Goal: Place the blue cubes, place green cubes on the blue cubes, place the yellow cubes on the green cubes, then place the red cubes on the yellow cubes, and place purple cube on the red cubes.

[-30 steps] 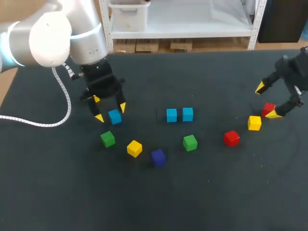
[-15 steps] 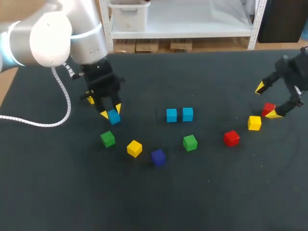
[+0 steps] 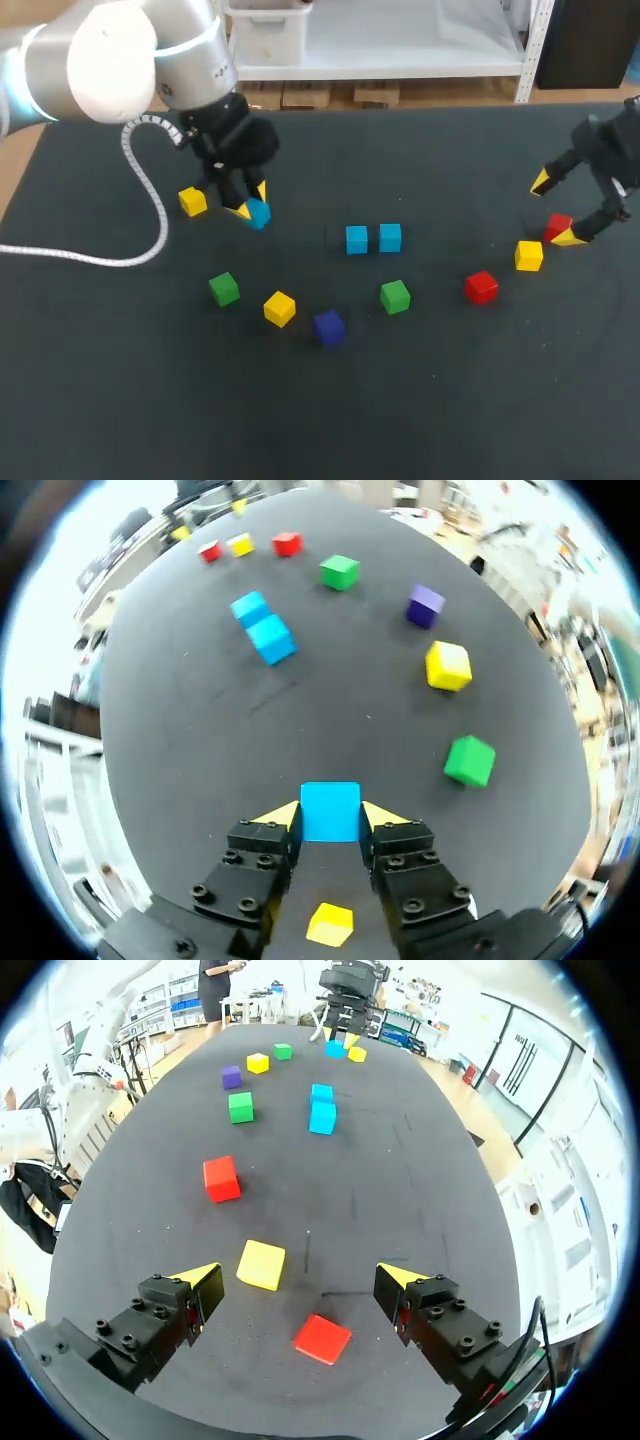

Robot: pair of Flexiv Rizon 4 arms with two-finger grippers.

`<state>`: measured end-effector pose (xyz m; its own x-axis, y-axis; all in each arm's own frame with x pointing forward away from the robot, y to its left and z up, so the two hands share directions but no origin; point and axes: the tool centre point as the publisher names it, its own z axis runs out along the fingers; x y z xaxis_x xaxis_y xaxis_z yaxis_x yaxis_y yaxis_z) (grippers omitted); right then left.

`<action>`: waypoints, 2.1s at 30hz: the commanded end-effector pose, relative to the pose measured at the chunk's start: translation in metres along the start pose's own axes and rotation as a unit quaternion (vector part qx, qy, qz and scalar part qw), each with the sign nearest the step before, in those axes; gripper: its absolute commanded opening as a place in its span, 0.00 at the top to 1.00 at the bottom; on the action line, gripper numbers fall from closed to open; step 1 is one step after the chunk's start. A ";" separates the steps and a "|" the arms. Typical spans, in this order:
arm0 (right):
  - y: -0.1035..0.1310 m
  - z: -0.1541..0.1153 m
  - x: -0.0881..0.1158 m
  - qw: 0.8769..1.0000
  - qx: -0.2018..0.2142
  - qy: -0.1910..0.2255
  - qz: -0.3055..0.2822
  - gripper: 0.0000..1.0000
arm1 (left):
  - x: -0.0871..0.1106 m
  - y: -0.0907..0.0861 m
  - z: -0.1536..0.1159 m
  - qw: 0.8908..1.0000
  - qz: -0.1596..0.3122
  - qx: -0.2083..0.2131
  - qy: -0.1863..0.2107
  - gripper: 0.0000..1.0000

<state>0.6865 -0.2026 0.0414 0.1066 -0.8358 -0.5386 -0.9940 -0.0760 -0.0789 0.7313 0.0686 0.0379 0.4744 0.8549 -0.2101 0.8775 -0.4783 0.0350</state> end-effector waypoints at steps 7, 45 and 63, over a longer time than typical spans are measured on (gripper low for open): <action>-0.001 0.000 0.000 1.000 0.000 -0.001 -0.001 0.00 | -0.028 0.002 -0.002 0.975 -0.204 -0.074 0.038 1.00; -0.001 0.000 0.000 1.000 0.000 -0.001 -0.001 0.00 | -0.100 0.005 0.018 0.967 -0.248 -0.049 -0.014 1.00; -0.001 0.000 0.000 1.000 0.000 -0.001 -0.001 0.00 | -0.109 0.011 0.038 0.970 -0.240 -0.039 -0.013 1.00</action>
<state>0.6866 -0.2025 0.0414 0.1066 -0.8358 -0.5386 -0.9940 -0.0760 -0.0788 0.6824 -0.0359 0.0264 0.0082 0.9681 -0.2504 1.0000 -0.0068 0.0064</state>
